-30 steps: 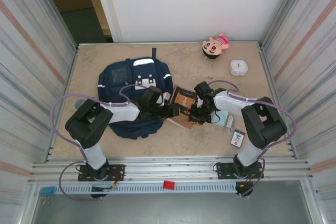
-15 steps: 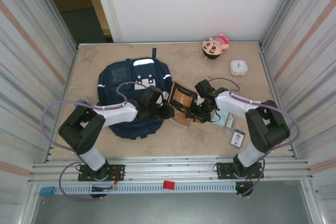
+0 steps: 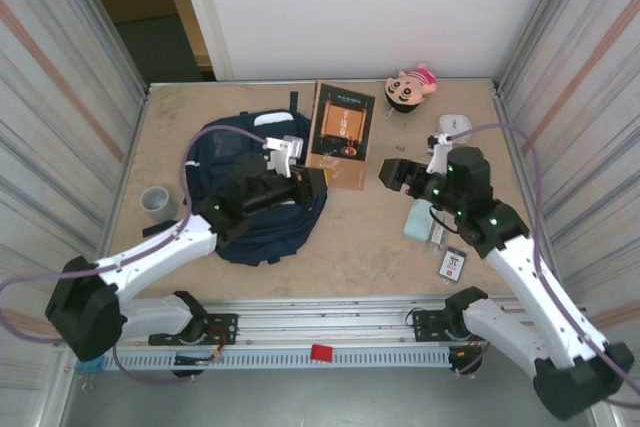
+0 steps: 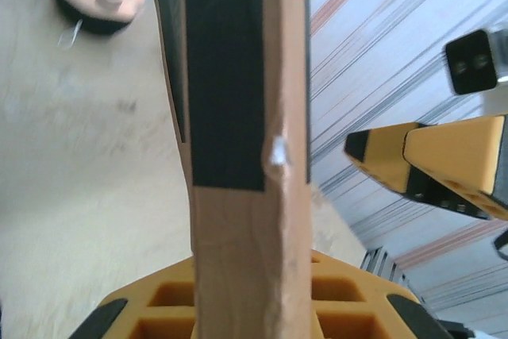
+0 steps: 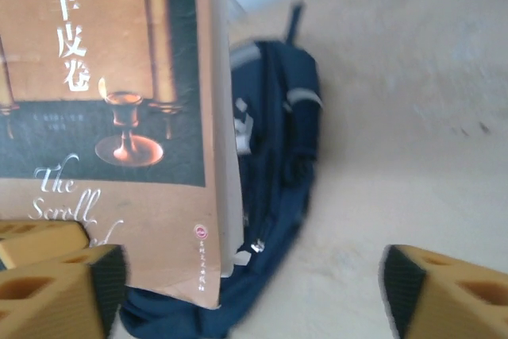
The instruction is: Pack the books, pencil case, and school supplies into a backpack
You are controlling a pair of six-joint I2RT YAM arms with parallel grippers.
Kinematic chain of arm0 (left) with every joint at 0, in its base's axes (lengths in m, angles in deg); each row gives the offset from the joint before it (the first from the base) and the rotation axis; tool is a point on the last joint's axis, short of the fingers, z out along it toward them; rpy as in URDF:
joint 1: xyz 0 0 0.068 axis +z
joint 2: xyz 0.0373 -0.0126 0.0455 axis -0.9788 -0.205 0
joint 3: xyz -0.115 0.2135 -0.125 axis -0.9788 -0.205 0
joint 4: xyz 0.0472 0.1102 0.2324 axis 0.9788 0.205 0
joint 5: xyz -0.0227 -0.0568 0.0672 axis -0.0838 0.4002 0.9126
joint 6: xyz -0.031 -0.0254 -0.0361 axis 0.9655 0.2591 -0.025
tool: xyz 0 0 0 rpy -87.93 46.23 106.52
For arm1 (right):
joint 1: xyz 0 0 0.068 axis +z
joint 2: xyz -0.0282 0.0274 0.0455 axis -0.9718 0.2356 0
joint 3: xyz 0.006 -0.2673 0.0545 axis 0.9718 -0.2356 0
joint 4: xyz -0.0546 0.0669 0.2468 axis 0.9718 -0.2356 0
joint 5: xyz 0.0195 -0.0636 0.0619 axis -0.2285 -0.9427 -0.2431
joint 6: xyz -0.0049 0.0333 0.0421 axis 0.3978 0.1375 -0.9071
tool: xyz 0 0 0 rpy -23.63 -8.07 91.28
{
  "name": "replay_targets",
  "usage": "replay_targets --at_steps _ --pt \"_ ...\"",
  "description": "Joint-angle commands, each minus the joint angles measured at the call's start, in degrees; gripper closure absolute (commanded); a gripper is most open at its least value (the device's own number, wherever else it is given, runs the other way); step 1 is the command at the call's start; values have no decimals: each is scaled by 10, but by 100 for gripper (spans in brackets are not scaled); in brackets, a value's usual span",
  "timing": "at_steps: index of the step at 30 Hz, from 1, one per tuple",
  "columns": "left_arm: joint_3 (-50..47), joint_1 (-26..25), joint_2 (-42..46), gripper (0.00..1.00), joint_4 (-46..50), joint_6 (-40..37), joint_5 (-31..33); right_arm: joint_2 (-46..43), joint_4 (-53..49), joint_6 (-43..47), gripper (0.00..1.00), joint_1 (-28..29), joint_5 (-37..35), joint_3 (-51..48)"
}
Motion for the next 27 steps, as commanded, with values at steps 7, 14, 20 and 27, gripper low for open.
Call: replay_targets --at_steps 7,14,20,27 --pt "24 -3 15 99 -192 18 -97 26 209 -51 1 -42 263 -7" --pt "43 -2 -1 98 -218 38 -134 49 278 -97 1 -45 316 -3" --pt "61 -4 -16 98 -252 53 -170 113 334 -167 1 -68 380 -1" --pt "72 -4 -16 97 -212 28 -157 103 409 -161 1 -44 473 -2"
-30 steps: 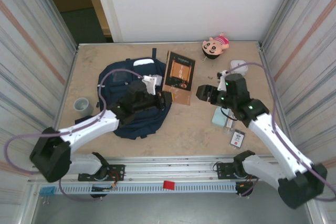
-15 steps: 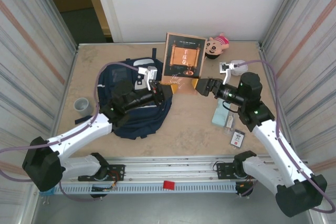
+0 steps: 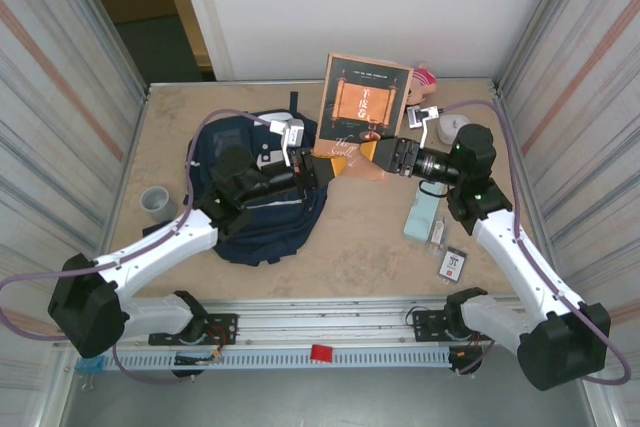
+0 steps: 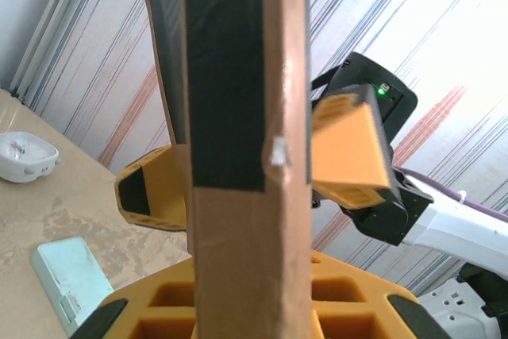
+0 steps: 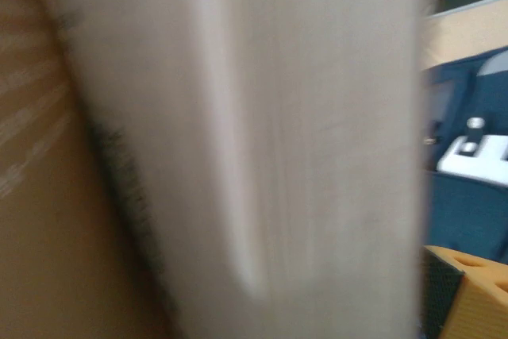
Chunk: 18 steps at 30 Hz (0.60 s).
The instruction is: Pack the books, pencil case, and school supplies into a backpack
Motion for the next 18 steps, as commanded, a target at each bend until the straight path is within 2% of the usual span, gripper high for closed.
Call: replay_targets --at_steps 1,5,8,12,14,16,18 --pt "28 -3 8 97 -38 -24 3 -31 64 1 1 13 78 1" --pt "25 0 10 97 -6 -38 26 -72 57 29 20 14 61 -4" --pt "19 2 9 96 -6 -41 34 -89 20 58 32 11 8 -3" --pt "22 2 8 96 14 -51 30 -87 17 56 50 3 -47 -3" --pt "26 2 9 95 41 -67 31 -80 -4 71 76 2 -61 5" --pt "34 2 14 88 93 -98 46 -70 -58 110 90 -2 -47 27" --pt "41 2 24 73 155 -126 81 -67 -126 165 96 -3 -47 46"
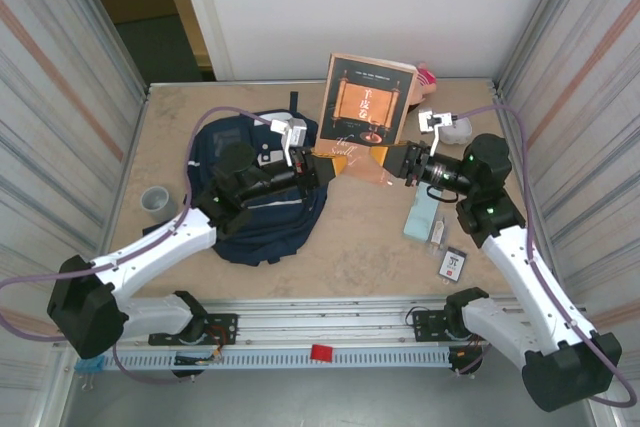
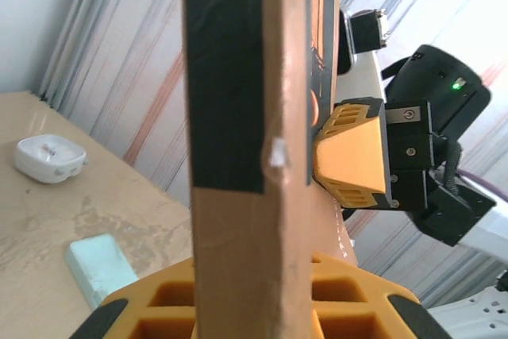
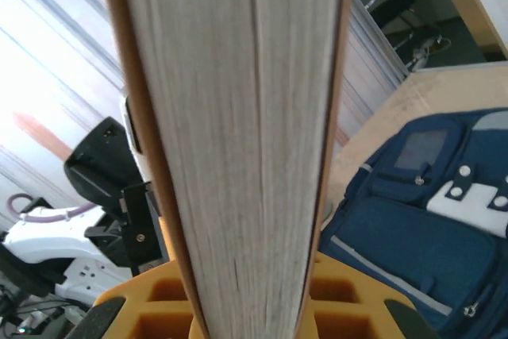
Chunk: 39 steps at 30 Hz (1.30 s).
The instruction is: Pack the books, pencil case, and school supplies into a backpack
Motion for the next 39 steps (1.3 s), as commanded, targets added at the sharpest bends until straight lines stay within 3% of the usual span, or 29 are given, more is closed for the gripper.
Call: replay_targets --at_steps 1,3,7,9,12,16,19,26,29,34,35,39 --pt "22 2 28 61 102 -80 66 -4 -108 124 98 -2 -11 50" --pt "10 4 50 44 131 -118 88 -11 -188 220 100 0 -35 63" --pt "0 4 112 39 243 -270 131 -23 -324 408 100 10 -97 68" --pt "6 4 142 31 317 -367 141 -13 -395 495 100 22 -118 81" --pt "24 3 172 19 428 -493 164 13 -483 595 100 61 -190 100" --pt "51 4 178 12 544 -616 165 39 -546 719 100 129 -270 101" --pt "61 4 166 9 596 -658 159 58 -555 771 100 171 -290 95" --pt "45 12 130 9 607 -657 76 72 -548 844 100 196 -202 97" --pt "37 14 120 19 590 -652 31 79 -549 858 100 195 -178 106" --pt "37 16 109 58 545 -630 -65 103 -568 871 97 176 -140 141" --pt "36 21 111 66 538 -626 -78 108 -570 869 94 168 -125 147" --pt "19 71 136 96 479 -569 -136 104 -518 768 65 89 -40 140"
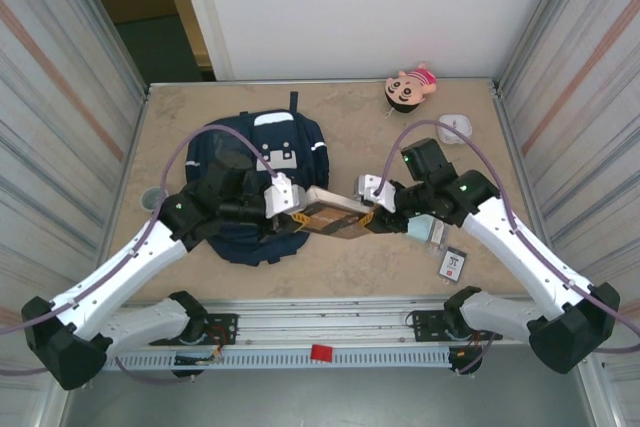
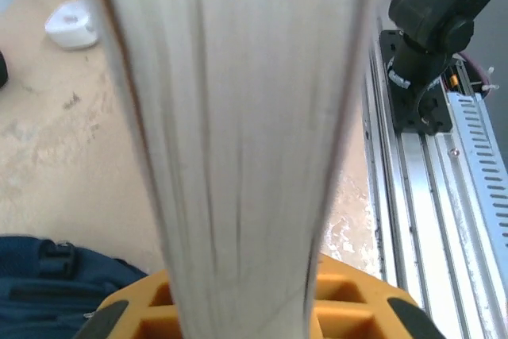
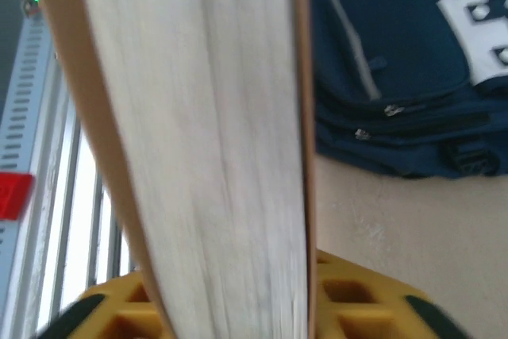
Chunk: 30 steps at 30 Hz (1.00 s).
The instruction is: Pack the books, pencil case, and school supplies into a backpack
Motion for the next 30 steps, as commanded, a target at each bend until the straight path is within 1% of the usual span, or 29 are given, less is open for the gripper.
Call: replay_targets --at_steps 1,2,3,4,5,6,7,9,12,14,16,18,21,23,24,27,29,30 --pt "-24 49 34 99 -85 69 -94 -13 69 -91 57 -74 126 10" --pt "-39 70 47 100 -126 101 -116 -24 102 -143 49 -105 156 -8" --pt "-55 89 60 100 -174 137 -136 -40 141 -205 39 -136 181 -31" --pt "-70 104 68 100 -220 176 -149 -51 168 -239 33 -156 195 -44" --pt "-87 116 77 100 -272 218 -160 -65 207 -292 25 -179 211 -71" --pt "-99 126 84 100 -312 251 -163 -88 241 -334 21 -195 224 -91" --pt "-103 130 87 100 -336 271 -161 -101 272 -370 19 -206 236 -107" --pt "-101 133 87 100 -361 302 -156 -124 343 -447 13 -216 258 -147" --pt "-101 133 79 98 -426 374 -151 -142 451 -544 9 -209 279 -195" --pt "-108 133 65 97 -497 431 -163 -140 503 -608 8 -196 261 -208" --pt "-104 131 47 97 -535 471 -182 -128 548 -652 8 -182 261 -211" --pt "-94 128 33 97 -537 485 -186 -115 592 -684 9 -167 263 -207" --pt "-86 121 20 97 -539 486 -195 -102 662 -723 10 -141 269 -201" --pt "-84 119 15 97 -537 489 -197 -98 696 -733 14 -128 275 -196" --pt "-84 119 14 97 -540 490 -198 -98 703 -734 19 -123 275 -192" --pt "-88 118 10 95 -563 508 -199 -95 719 -737 40 -113 264 -188" --pt "-93 116 8 92 -588 522 -196 -92 731 -744 60 -111 264 -185" --pt "-96 113 8 89 -592 524 -193 -93 732 -746 83 -112 258 -183"
